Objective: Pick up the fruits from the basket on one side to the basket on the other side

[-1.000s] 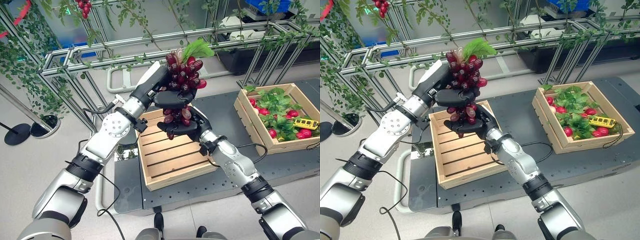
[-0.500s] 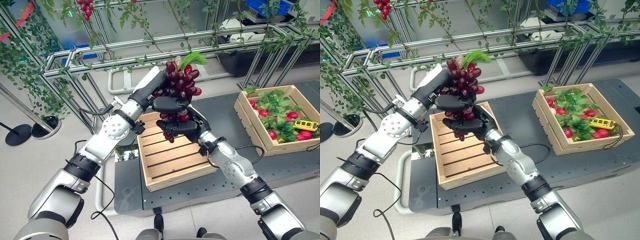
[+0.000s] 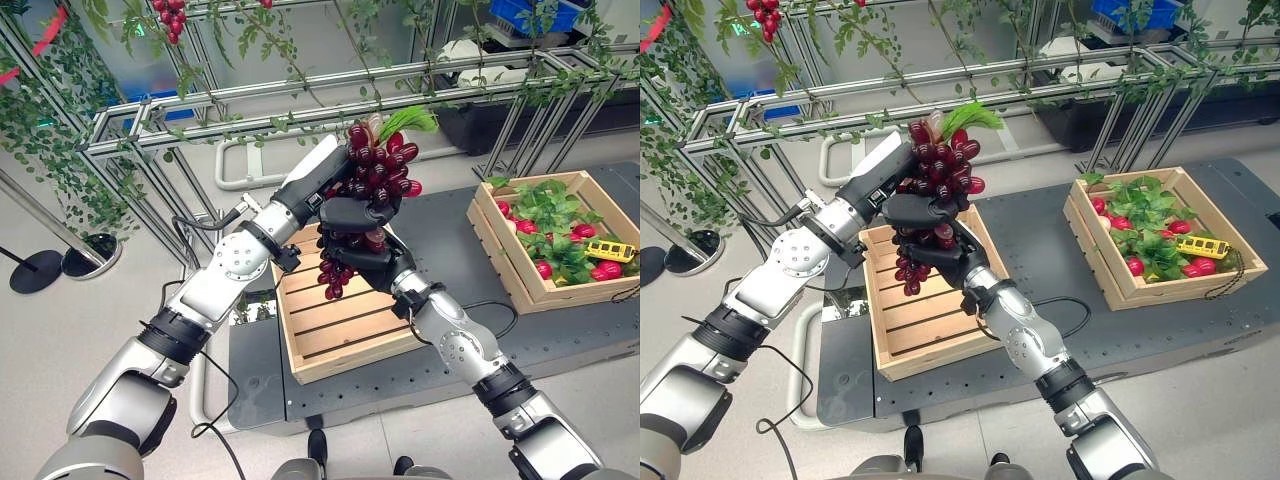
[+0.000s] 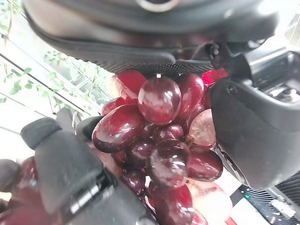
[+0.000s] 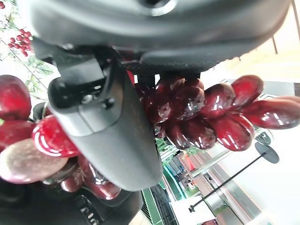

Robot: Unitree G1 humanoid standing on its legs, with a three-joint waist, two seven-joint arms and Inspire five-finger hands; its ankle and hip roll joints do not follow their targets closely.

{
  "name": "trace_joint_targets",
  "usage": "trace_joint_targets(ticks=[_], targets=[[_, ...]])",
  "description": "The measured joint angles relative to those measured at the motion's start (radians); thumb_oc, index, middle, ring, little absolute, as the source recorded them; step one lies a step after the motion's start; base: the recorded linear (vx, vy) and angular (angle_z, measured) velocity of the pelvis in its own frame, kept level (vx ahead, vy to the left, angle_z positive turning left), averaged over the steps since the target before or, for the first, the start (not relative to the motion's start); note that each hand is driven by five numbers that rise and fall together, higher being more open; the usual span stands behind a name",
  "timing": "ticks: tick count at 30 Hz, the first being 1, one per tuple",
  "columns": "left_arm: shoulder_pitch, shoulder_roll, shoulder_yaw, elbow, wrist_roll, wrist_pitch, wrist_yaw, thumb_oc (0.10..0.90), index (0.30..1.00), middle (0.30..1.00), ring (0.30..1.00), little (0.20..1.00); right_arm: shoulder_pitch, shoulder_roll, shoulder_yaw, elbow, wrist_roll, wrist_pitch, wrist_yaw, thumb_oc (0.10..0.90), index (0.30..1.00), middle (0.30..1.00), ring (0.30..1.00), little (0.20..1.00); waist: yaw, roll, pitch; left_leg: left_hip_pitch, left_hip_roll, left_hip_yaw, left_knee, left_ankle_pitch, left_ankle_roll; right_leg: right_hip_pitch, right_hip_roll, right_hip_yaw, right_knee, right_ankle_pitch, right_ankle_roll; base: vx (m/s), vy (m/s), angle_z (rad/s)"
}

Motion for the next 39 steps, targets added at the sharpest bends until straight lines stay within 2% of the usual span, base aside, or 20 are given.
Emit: trace_joint_targets(ticks=[11,19,25,33,36,39], targets=[[0.0,-0.002,0.0,-0.033,0.001,0.002,-0.004,0.8,0.9,0.9,0.9,0.9,0.001,-0.003,-0.008,0.0,-0.002,-0.059,-0.012,0.4,0.3,0.3,0.3,0.3,-0.004,-0.013,-0.012,0.003,0.001,0.009,0.0,-0.002,0.001,0.0,-0.001,0.006,0.0,0.002,0.001,0.0,-0.001,-0.01],[0.0,0.015,0.0,-0.033,0.0,0.002,-0.013,0.8,0.9,0.9,0.9,0.9,0.001,-0.01,-0.01,0.0,-0.002,-0.062,-0.019,0.4,0.3,0.3,0.3,0.3,-0.003,-0.018,-0.02,0.003,0.001,0.01,0.0,-0.003,0.001,-0.001,-0.001,0.008,0.0,0.002,0.001,0.0,0.0,0.0],[0.003,0.02,0.017,-0.035,-0.189,0.002,-0.071,0.8,0.9,0.9,0.9,0.9,0.017,-0.025,-0.014,0.0,-0.002,-0.062,-0.018,0.4,0.3,0.3,0.3,0.3,0.002,-0.018,-0.02,0.003,0.001,0.01,0.0,-0.003,0.001,-0.001,-0.001,0.007,0.0,0.002,0.001,0.0,0.0,0.0],[0.044,-0.008,0.114,-0.06,-0.442,-0.002,-0.116,0.8,0.9,0.9,0.9,0.9,0.029,-0.026,-0.022,0.002,-0.008,-0.062,-0.017,0.4,0.3,0.3,0.3,0.3,0.003,-0.018,-0.02,0.003,0.001,0.009,0.0,-0.004,0.002,-0.001,-0.001,0.007,0.0,0.002,0.001,0.0,0.0,0.0],[0.06,-0.094,0.179,-0.064,-0.595,-0.005,-0.141,0.8,0.9,0.9,0.9,0.9,0.029,-0.016,-0.043,0.029,-0.022,-0.061,-0.017,0.4,0.3,0.3,0.3,0.3,0.009,-0.019,-0.021,0.003,0.0,0.009,0.0,-0.004,0.002,0.0,-0.001,0.006,0.0,0.002,0.001,0.02,-0.004,0.01],[0.1,-0.126,0.224,-0.115,-0.653,-0.04,-0.146,0.8,0.9,0.9,0.9,0.9,0.031,-0.017,-0.056,0.033,-0.051,-0.061,-0.017,0.4,0.3,0.3,0.3,0.3,0.009,-0.019,-0.021,0.002,0.0,0.008,0.0,-0.004,0.002,-0.001,-0.001,0.006,0.0,0.002,0.001,0.0,0.0,0.0]])
